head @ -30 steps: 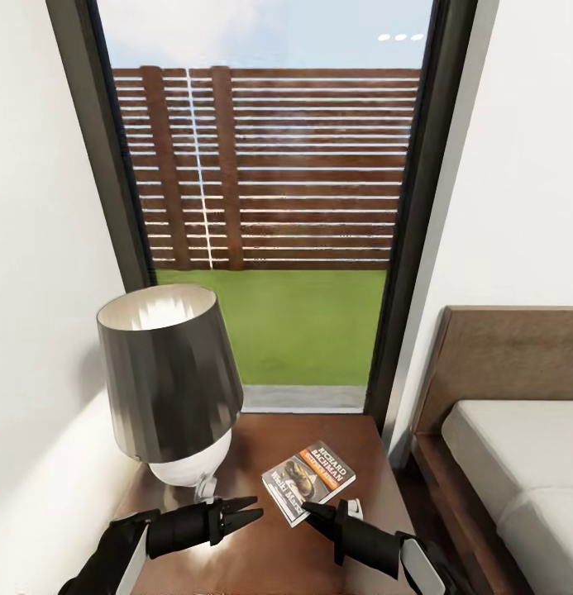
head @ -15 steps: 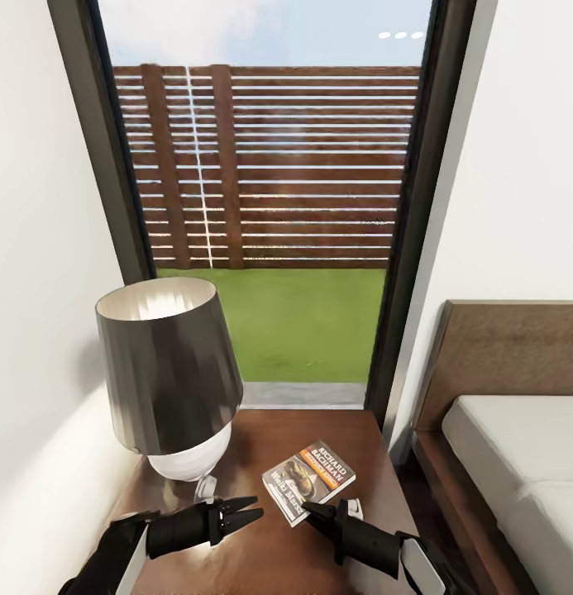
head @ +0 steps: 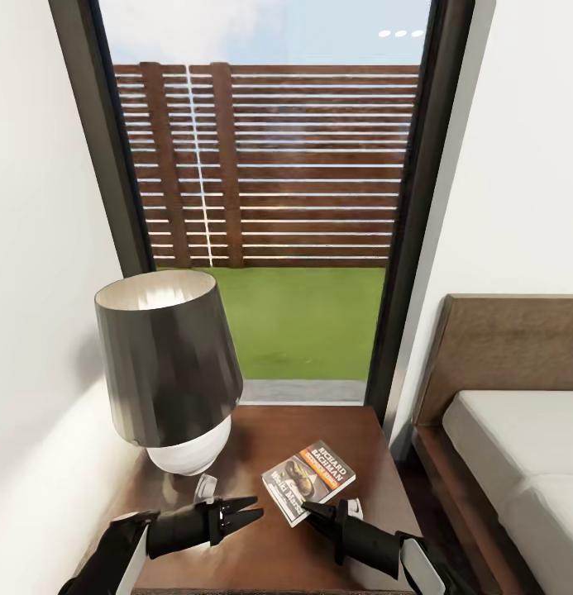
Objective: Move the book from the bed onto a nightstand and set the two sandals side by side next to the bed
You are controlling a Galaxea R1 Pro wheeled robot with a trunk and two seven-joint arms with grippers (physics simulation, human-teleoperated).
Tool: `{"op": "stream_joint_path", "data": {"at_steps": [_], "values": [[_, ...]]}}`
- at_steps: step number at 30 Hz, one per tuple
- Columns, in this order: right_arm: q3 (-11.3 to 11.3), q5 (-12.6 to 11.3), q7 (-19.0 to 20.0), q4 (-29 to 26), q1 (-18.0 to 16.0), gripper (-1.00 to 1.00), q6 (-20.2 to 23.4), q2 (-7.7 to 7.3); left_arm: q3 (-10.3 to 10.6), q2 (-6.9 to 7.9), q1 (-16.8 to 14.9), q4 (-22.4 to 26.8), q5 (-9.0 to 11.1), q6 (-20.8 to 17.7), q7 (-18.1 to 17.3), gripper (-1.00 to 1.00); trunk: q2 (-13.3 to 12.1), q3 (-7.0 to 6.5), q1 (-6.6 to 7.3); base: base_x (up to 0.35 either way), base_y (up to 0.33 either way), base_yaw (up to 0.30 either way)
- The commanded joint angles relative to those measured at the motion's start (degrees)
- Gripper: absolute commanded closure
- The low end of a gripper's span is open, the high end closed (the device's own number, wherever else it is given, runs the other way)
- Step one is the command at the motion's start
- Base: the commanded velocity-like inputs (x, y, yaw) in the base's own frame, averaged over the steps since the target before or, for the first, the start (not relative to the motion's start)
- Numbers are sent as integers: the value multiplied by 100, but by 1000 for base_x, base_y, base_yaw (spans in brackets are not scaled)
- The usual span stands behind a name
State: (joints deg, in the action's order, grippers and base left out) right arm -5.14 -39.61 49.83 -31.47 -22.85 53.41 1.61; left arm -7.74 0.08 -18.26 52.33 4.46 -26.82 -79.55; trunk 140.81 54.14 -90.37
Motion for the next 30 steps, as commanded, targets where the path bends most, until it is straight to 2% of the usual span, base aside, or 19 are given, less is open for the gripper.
{"op": "stream_joint_path", "data": {"at_steps": [1,7,11,22,26,30], "values": [[-31,33,23,1,-4,100,20,6,-1,1,-2,-1,11,-60,-17,-100,2,6,1,0,0,0],[-31,33,24,1,-3,100,20,6,1,1,-2,2,11,-60,-17,-100,2,6,1,0,0,0],[-31,33,21,1,-3,100,20,6,1,1,-2,0,11,-60,-17,-100,163,77,-87,0,0,0],[-31,33,23,1,-1,100,20,6,0,1,-2,-1,11,-60,-17,-100,163,77,-87,0,0,0],[-31,33,21,1,0,100,20,6,1,1,-2,-2,11,-60,-17,-100,246,158,-136,0,0,0],[-31,33,24,1,-1,100,20,6,-4,1,-2,-3,11,-60,-17,-100,246,158,-136,0,0,0]]}}
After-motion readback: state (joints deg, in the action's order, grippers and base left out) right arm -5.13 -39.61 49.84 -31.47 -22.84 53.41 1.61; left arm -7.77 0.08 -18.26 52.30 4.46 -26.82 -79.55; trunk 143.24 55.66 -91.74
